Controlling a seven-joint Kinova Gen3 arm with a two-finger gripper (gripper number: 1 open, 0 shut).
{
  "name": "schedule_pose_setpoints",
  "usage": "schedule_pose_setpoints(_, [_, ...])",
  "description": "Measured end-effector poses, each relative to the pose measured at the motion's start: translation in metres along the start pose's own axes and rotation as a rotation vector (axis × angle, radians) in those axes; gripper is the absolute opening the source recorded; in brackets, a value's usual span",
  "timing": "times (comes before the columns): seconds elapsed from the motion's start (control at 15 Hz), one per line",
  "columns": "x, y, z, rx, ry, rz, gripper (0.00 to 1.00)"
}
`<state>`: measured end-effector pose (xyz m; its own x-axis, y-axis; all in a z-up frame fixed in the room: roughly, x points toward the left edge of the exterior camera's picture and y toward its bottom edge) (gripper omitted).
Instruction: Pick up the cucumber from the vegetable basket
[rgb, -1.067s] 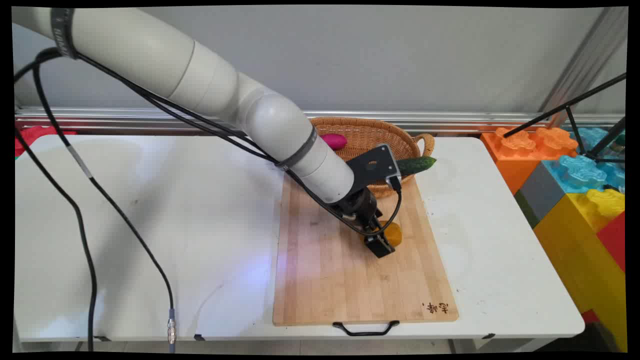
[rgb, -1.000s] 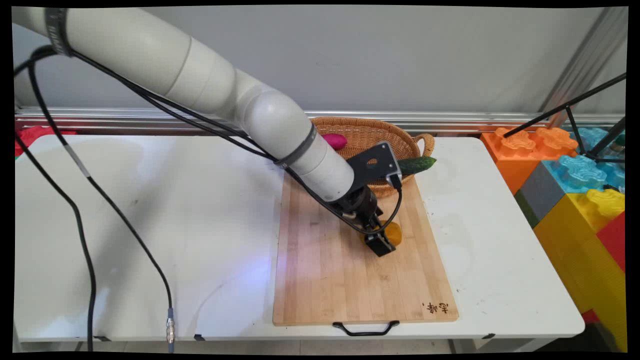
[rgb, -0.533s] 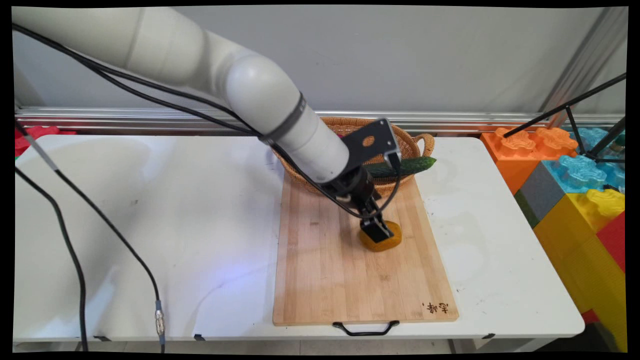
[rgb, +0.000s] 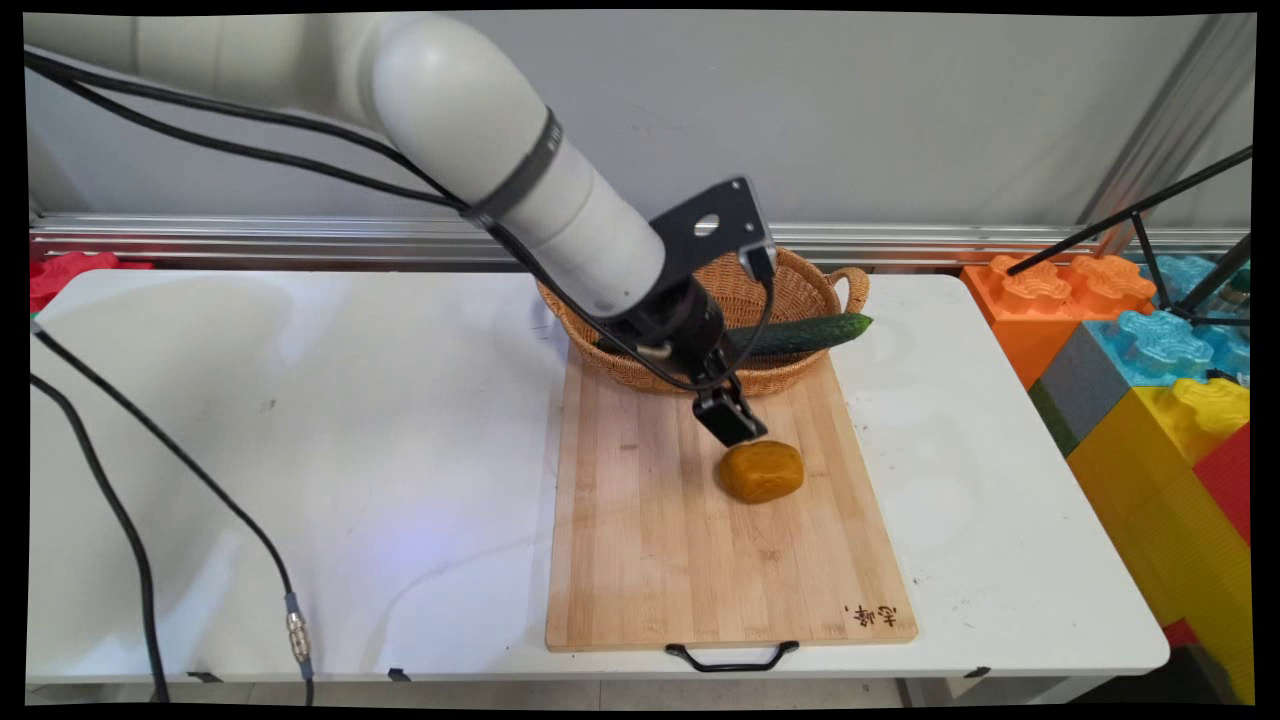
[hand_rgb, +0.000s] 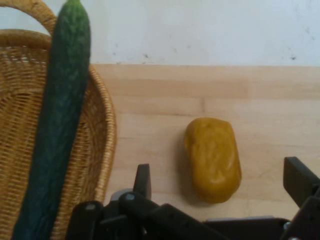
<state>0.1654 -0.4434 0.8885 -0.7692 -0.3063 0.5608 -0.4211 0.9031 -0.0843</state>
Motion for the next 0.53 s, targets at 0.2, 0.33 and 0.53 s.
schedule_pose_setpoints(0.2, [-0.001,-0.008,-0.011,0.019,0.003,0.011,1.0])
schedule_pose_setpoints(0.33, [-0.003,-0.019,-0.018,0.047,0.003,0.025,1.0])
schedule_pose_setpoints(0.53, [-0.005,-0.038,-0.025,0.089,0.008,0.055,1.0])
